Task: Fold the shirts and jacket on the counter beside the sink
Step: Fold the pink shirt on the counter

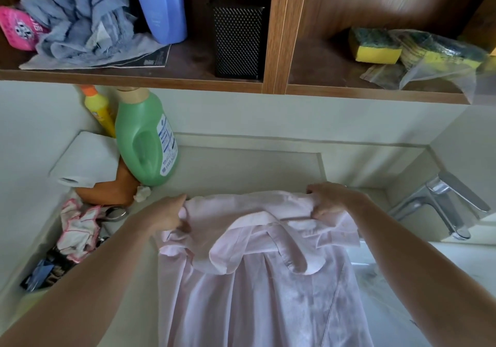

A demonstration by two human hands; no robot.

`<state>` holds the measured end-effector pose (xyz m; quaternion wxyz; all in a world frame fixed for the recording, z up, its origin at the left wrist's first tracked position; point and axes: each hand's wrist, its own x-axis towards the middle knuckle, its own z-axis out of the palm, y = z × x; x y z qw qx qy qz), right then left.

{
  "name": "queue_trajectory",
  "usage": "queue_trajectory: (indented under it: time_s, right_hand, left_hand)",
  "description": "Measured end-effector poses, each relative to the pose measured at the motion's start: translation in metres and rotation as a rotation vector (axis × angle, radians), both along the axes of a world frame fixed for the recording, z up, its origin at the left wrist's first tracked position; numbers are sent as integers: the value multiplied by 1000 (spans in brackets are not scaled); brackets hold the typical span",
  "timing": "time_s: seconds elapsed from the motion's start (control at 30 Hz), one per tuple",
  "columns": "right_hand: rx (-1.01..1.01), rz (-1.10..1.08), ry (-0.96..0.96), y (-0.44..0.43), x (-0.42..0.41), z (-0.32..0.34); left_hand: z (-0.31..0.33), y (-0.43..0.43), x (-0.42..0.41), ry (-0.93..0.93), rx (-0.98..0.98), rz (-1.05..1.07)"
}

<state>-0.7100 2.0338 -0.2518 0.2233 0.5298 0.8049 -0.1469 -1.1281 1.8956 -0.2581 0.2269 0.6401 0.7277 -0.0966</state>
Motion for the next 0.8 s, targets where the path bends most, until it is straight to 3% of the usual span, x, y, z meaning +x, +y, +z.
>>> queue_trajectory:
  time_s: [0.27,0.73,0.8]
  right_hand:
    - [445,-41,237,-7,2,25]
    - [851,-55,564,-60,9,72]
    - [859,31,563,-79,20,64]
  left_hand:
    - [35,4,1,-175,421,191]
    - [90,-27,6,-67,911,84]
    - [81,-48,6,-30,883,44]
